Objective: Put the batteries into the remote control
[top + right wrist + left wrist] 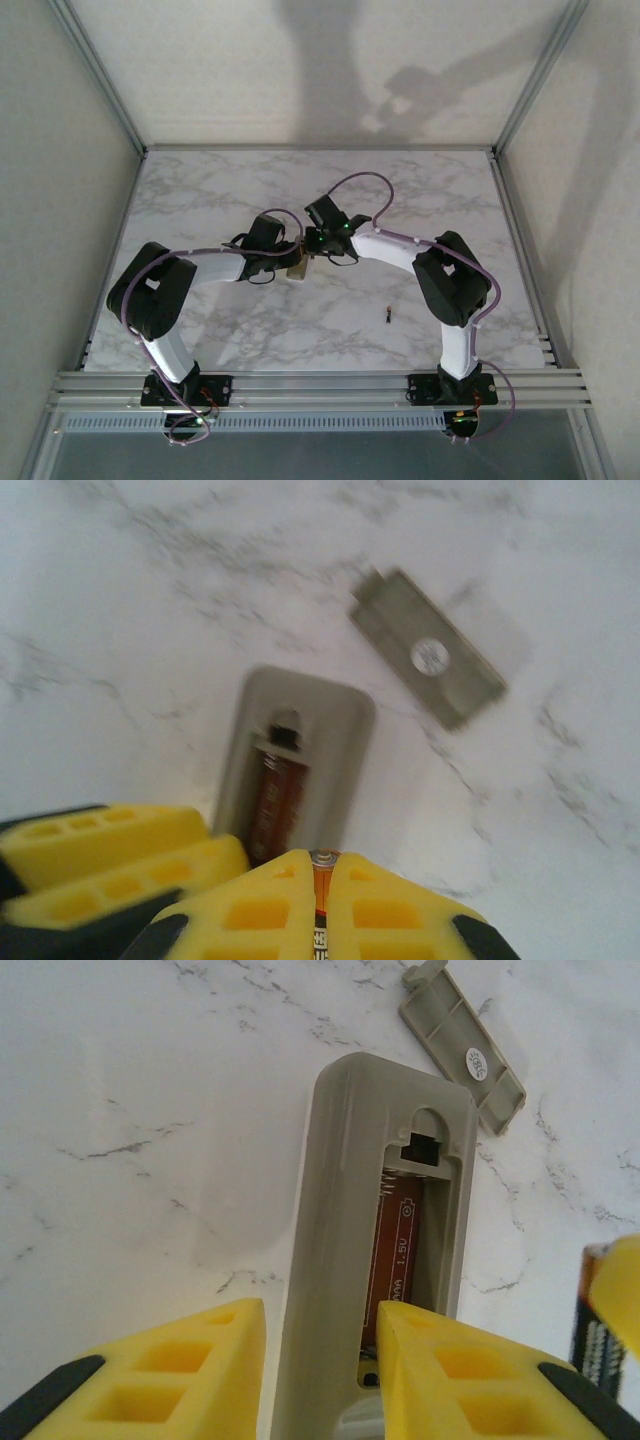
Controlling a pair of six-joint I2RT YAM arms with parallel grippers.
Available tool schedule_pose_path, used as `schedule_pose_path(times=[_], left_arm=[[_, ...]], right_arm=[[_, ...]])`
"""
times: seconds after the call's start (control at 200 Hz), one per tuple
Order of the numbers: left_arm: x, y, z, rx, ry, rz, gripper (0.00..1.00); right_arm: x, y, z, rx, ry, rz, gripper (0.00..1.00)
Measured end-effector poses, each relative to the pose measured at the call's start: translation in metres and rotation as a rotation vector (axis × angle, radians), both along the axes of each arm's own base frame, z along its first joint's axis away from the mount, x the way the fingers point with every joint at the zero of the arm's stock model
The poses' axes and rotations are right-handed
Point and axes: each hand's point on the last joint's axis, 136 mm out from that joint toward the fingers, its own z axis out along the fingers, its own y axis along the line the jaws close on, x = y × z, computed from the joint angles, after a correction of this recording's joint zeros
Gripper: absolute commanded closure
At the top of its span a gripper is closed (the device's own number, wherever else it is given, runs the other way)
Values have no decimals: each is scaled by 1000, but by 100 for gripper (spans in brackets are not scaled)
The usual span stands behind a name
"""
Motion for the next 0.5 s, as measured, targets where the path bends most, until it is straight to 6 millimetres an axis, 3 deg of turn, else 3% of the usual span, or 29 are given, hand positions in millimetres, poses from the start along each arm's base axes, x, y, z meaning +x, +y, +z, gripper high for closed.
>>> schedule_pose_path(times=[0.165, 0.501], left_arm=[[0, -1, 0, -8, -3, -4, 66], [0, -1, -1, -35, -12, 4, 68]], right_arm=[[9, 8, 9, 26, -31, 3, 92], [11, 10, -4, 14, -20, 6, 92]])
